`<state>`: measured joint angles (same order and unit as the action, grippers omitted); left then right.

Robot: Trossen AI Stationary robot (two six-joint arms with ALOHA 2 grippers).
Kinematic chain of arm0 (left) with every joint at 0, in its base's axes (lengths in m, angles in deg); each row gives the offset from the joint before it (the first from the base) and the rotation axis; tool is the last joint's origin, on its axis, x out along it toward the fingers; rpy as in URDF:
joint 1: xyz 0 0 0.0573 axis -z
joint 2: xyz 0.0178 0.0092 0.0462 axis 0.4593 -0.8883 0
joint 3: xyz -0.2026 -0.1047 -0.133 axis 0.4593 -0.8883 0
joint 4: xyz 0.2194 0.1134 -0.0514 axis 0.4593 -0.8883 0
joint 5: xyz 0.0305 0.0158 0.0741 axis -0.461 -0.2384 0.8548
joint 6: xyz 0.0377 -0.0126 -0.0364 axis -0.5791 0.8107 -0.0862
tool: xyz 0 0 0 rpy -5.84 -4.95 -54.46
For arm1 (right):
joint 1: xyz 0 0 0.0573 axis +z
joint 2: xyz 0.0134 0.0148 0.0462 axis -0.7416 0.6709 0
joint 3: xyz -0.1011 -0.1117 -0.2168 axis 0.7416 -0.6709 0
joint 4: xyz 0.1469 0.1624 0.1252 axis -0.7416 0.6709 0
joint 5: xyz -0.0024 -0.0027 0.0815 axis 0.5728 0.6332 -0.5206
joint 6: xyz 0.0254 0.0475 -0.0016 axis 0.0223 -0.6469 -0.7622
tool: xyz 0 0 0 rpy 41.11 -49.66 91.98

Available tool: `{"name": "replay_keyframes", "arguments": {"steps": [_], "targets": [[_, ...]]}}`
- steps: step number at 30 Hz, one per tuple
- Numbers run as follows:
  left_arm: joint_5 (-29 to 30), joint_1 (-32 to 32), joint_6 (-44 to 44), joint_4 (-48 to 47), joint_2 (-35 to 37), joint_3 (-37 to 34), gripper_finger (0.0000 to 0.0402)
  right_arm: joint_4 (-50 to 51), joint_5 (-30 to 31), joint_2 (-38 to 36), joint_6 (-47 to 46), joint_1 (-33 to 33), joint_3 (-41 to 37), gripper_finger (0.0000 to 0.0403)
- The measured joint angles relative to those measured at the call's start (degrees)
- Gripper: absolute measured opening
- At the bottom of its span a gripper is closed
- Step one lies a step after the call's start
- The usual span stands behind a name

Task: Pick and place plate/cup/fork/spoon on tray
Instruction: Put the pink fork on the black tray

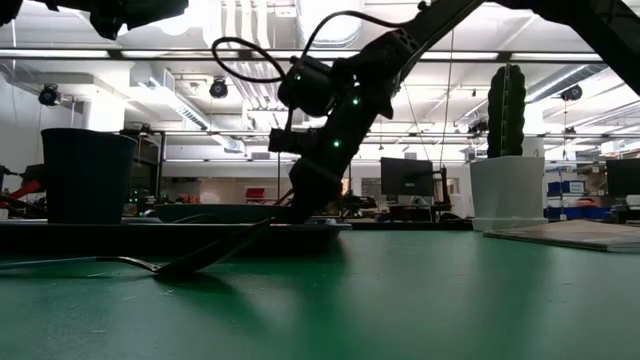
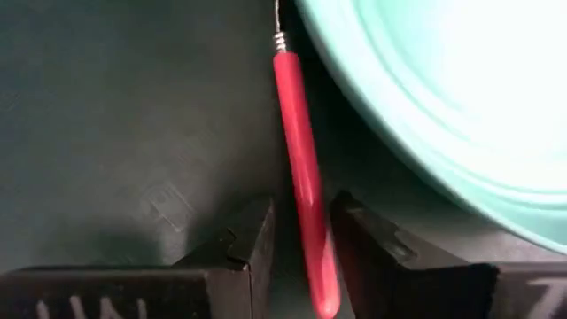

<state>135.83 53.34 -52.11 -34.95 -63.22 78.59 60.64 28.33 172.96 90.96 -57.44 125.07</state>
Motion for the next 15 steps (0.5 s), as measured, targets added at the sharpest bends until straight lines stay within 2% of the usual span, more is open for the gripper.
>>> {"name": "replay_keyframes", "arguments": {"steps": [5, 12, 15], "targets": [[-0.01, 0.0, 0.0, -0.04, 0.0, 0.0, 0.0096, -0.23, -0.57, 0.89, 0.19, 0.05, -0.04, 0.0088], [-0.02, 0.0, -0.01, -0.13, 0.0, 0.0, 0.0096, -0.05, -2.98, 1.07, 0.3, 0.03, -0.04, 0.0029], [0.0, 0.0, -0.02, -0.13, 0.0, 0.0, 0.0096, 0.15, -3.01, 0.63, 0.3, 0.03, -0.05, 0.0019]]}}
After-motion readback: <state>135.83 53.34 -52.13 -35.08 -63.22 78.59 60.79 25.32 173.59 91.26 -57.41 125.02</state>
